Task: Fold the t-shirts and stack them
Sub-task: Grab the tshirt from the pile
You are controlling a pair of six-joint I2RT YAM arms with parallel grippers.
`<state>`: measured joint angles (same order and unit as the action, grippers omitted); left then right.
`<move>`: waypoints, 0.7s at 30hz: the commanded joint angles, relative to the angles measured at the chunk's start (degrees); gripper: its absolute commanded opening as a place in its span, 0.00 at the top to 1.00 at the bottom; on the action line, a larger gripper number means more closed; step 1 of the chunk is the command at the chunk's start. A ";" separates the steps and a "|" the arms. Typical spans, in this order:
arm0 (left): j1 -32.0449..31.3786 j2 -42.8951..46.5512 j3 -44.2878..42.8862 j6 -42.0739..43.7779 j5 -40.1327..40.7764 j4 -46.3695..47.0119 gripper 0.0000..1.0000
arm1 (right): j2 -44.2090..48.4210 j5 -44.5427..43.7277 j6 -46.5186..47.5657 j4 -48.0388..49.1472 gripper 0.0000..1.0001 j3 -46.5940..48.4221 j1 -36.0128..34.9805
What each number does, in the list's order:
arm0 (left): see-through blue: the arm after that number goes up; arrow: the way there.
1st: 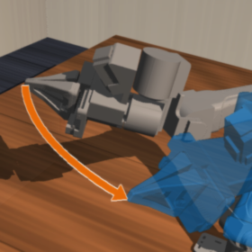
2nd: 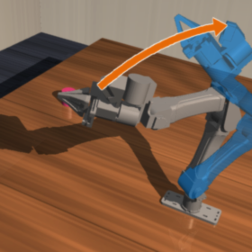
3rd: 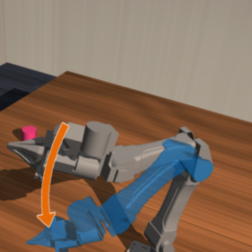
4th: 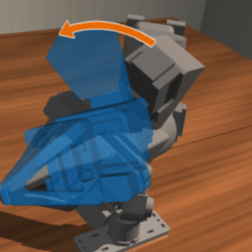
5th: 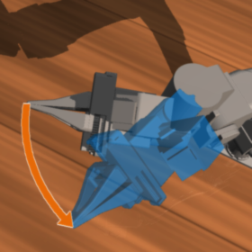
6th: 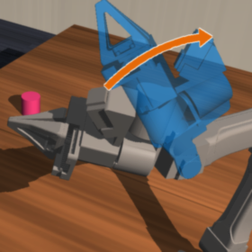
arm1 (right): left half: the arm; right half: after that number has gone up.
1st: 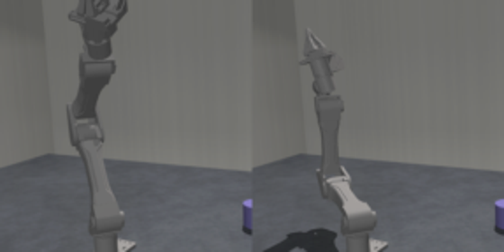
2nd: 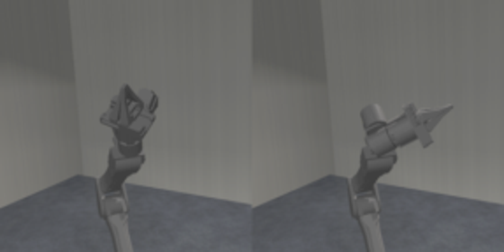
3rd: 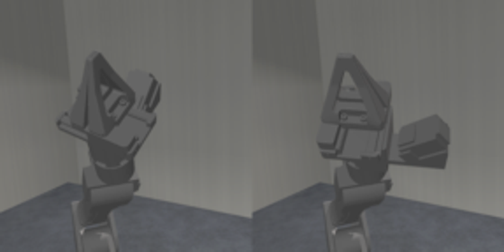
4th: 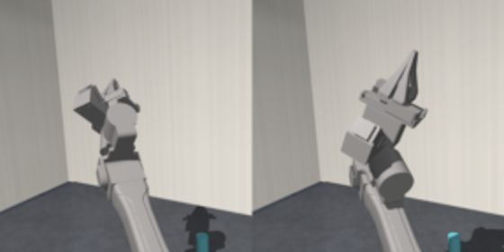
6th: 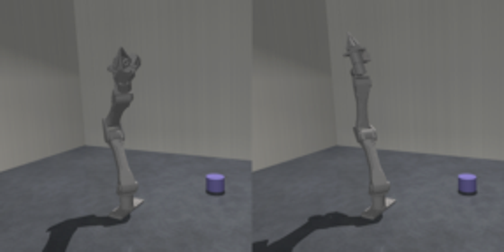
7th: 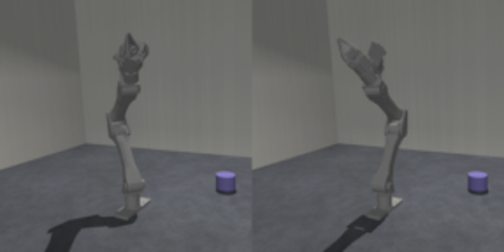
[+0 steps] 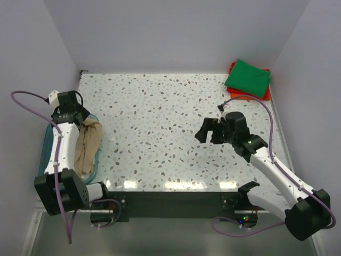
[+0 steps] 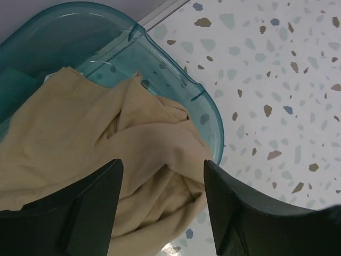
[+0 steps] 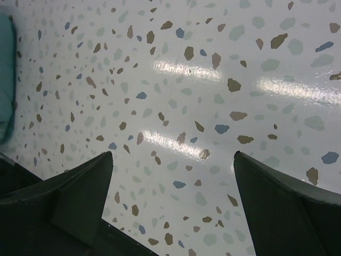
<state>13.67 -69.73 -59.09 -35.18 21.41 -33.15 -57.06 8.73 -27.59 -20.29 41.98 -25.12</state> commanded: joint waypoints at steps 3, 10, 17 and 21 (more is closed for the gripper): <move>2.76 -8.30 0.56 -2.96 -3.82 6.95 0.32 | 0.10 2.43 0.00 2.19 0.01 0.30 -0.28; 3.99 -13.41 0.91 -5.08 -7.87 9.41 0.39 | 0.19 2.96 0.26 2.45 0.02 0.03 -0.28; 4.17 -11.83 -0.58 -4.02 -7.70 8.80 0.80 | 0.28 4.01 0.17 2.72 0.01 -0.05 -0.28; 4.17 -9.11 -1.90 -2.62 -7.00 7.84 1.00 | 0.19 4.45 0.09 2.80 0.01 0.04 -0.36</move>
<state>17.30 -82.91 -58.17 -38.81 14.24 -27.14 -57.06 11.64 -27.57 -19.64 41.95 -25.12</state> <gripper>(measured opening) 0.050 0.986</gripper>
